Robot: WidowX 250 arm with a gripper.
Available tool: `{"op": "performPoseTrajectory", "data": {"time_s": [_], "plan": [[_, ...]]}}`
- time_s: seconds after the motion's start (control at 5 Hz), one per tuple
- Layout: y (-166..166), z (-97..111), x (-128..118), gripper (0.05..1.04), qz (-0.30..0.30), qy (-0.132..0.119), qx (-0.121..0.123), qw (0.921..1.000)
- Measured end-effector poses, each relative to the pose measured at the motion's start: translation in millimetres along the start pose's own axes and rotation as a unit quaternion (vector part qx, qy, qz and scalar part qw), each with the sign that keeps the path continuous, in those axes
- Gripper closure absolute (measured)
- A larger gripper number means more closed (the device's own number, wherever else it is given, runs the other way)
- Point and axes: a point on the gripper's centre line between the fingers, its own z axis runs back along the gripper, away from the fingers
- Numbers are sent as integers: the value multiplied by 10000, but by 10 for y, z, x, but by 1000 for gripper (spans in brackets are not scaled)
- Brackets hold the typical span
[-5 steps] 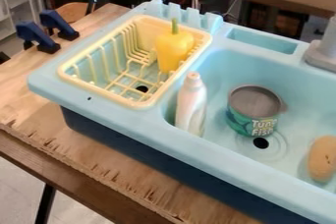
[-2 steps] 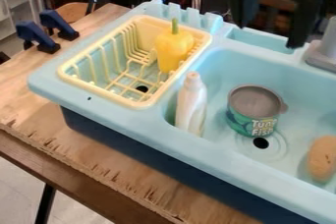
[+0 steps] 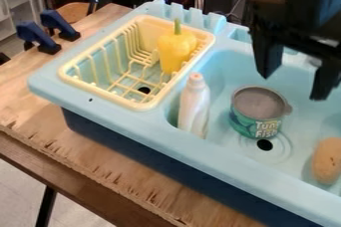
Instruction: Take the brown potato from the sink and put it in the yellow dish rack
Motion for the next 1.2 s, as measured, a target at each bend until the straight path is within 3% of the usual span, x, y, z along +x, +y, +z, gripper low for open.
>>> {"op": "performPoseTrajectory", "data": {"time_s": [0.4,0.8,1.2], "plan": [[-179,-403,-56,78,-248,515,-204,9982],[-344,-635,-37,78,-345,635,-452,9964],[-433,-757,134,77,-590,699,-524,9944]]}}
